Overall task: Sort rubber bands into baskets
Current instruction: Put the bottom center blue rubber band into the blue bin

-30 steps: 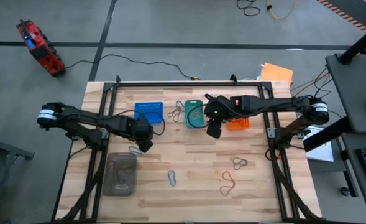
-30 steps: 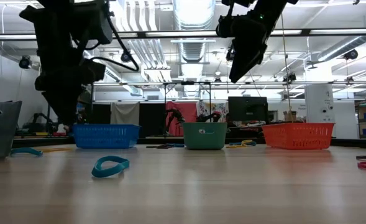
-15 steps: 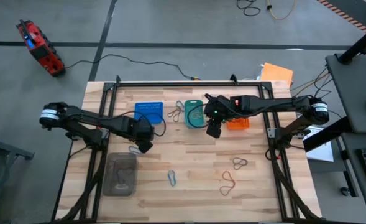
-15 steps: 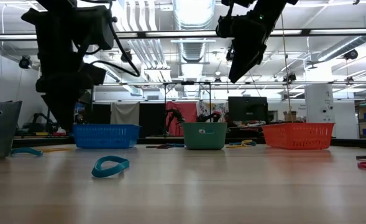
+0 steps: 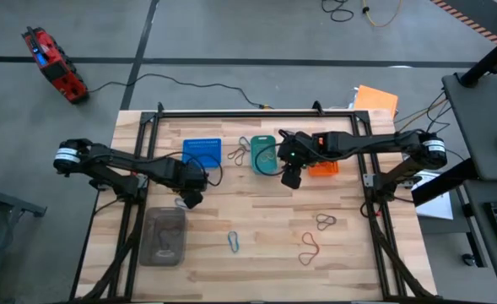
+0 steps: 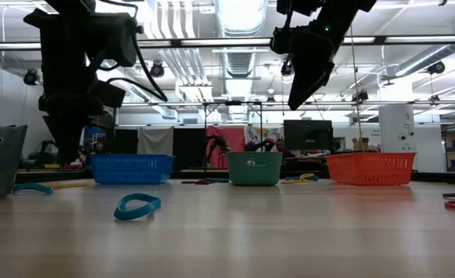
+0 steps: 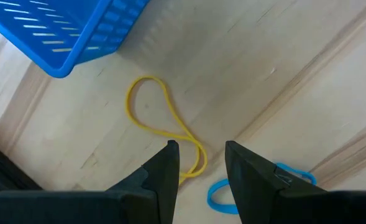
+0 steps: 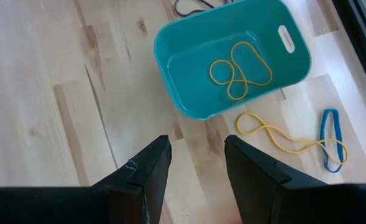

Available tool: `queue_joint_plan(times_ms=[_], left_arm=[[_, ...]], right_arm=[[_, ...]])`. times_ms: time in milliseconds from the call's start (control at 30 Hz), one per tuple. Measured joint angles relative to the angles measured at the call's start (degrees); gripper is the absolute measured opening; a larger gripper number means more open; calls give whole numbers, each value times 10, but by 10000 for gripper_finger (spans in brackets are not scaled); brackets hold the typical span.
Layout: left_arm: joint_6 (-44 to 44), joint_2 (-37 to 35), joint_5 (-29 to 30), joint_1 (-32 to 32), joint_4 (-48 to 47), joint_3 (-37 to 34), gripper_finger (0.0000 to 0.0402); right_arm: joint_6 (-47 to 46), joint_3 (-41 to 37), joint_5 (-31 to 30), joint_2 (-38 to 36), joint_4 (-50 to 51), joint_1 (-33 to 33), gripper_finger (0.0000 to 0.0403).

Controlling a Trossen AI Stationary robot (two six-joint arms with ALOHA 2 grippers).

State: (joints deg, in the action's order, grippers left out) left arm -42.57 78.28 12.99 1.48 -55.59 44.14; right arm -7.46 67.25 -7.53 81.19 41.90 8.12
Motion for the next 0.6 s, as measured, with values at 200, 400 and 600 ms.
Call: queue_joint_plan(times_ms=[200, 400, 600], left_arm=[[4, 0, 0, 0, 0, 0, 114], [29, 0, 0, 0, 0, 0, 114], [81, 0, -17, 0, 0, 0, 114]], right_arm=[[0, -15, 0, 0, -12, 0, 150], [-4, -19, 0, 0, -14, 0, 149], [-4, -19, 0, -1, -16, 0, 151]])
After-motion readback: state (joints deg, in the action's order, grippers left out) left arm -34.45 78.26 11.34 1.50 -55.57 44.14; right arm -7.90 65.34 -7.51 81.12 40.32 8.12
